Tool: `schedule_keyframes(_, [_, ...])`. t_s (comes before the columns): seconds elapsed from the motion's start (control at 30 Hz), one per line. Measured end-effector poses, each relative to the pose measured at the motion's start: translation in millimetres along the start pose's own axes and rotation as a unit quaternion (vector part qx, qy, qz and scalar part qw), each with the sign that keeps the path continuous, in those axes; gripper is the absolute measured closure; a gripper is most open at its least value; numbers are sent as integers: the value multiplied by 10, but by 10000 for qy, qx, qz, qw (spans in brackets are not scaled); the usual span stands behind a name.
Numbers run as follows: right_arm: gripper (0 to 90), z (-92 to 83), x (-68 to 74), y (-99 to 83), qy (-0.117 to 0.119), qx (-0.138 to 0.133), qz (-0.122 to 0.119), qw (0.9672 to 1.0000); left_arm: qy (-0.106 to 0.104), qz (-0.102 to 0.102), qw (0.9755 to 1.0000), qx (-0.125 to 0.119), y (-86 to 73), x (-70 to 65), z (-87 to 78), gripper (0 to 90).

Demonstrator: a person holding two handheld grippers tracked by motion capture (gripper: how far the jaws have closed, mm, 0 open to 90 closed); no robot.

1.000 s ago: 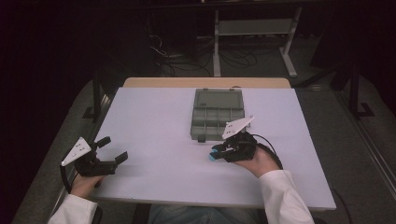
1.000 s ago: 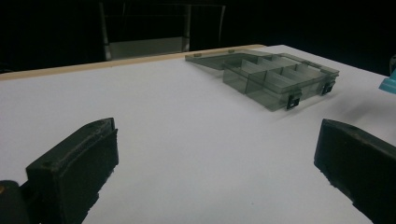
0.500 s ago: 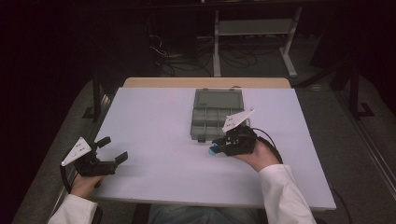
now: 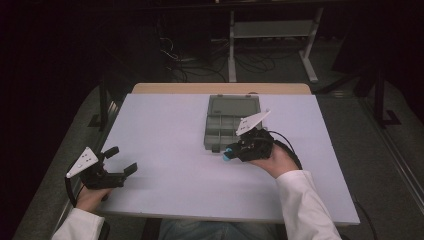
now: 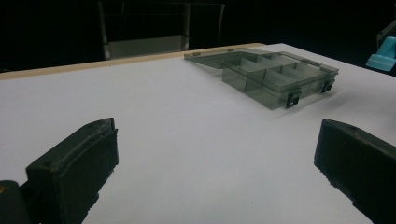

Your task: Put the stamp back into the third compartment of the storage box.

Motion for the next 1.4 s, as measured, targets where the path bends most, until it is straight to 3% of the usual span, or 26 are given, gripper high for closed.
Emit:
schedule_keyframes(0.87, [712,-15,-167,144,-50,36,79,9999,-1,5,10000,29,-3,9,3,0])
schedule_keyframes(1.4, [712,5,-380,215,-172,102,158,9997,-7,2,10000,27,-1,8,3,0])
Point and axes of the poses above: each handheld gripper's, and its own axes: z roughly forward along the jaws, y roughly out of its top, x roughly to its left, the point moved 4 cm from there along z, roughly forward along the jaws, and after that the axes turned 5 degrees about x, right-handed, at the moved point
